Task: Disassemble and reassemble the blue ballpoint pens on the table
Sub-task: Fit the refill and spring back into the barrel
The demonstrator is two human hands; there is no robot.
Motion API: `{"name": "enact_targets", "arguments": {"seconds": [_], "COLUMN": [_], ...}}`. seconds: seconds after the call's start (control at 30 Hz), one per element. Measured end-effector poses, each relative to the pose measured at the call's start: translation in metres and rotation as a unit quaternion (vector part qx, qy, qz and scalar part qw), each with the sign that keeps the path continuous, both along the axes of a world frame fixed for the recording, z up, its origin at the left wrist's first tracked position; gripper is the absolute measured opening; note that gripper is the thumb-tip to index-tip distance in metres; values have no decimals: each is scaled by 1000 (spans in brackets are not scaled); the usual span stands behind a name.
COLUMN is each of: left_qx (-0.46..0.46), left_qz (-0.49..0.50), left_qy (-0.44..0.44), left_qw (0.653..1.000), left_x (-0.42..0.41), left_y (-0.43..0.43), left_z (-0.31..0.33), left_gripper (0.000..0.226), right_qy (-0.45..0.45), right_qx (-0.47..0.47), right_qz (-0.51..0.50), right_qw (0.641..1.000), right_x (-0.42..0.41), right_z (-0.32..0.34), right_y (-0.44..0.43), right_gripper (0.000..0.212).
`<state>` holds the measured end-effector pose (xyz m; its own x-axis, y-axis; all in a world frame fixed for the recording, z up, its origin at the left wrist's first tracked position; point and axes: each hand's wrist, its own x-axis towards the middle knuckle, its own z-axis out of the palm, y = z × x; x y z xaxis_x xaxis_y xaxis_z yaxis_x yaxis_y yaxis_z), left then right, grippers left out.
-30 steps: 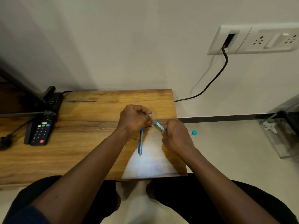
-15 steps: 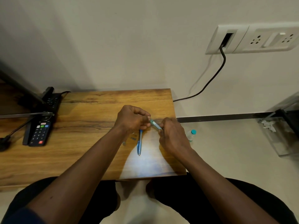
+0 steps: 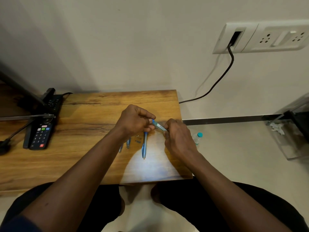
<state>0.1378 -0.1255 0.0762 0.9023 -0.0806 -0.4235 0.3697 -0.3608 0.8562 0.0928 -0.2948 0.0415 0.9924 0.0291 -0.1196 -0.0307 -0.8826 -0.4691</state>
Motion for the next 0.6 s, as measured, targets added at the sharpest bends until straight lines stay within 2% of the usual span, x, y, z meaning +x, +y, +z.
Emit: {"name": "enact_targets", "arguments": {"seconds": [0.33,0.6], "left_qx": [-10,-94], "left_qz": [32,96], "left_qy": [1,69], "left_qw": [999,989], "left_x": [0,-1], "left_y": [3,2], "left_z": [3,9], "left_gripper": [8,9], "right_qy": [-19,-41], "right_qx": [8,23], "right_qz": [-2,-3], "right_qw": [1000,999], "right_x": [0,-1], "right_z": [1,6], "right_y": [2,4], "right_gripper": [24,26]}}
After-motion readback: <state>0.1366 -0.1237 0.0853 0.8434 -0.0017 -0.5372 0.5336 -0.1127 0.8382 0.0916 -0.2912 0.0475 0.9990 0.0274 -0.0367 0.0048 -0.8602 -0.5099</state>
